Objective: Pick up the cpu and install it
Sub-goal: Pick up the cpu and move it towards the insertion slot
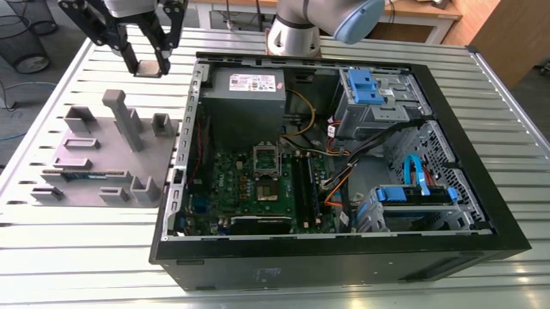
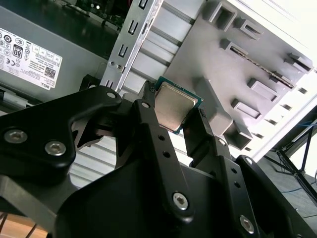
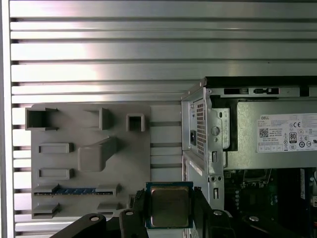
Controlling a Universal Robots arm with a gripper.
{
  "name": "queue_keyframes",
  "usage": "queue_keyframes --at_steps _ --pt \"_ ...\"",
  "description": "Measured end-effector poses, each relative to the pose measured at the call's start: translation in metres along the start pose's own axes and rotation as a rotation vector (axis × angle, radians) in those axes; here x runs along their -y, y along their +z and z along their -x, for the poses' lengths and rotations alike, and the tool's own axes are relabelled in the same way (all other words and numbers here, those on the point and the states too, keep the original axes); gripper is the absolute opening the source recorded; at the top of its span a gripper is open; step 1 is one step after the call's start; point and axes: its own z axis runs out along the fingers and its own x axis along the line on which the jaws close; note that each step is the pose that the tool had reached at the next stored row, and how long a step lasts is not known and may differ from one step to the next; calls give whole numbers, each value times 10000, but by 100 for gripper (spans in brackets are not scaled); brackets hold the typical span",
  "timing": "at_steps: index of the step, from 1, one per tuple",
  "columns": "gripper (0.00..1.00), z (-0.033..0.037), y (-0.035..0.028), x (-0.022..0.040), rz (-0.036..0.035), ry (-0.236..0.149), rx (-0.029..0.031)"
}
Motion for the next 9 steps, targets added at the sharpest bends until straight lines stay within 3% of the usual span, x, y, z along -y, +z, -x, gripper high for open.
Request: queue_keyframes --at_steps 9 --pt "47 132 6 -5 0 0 0"
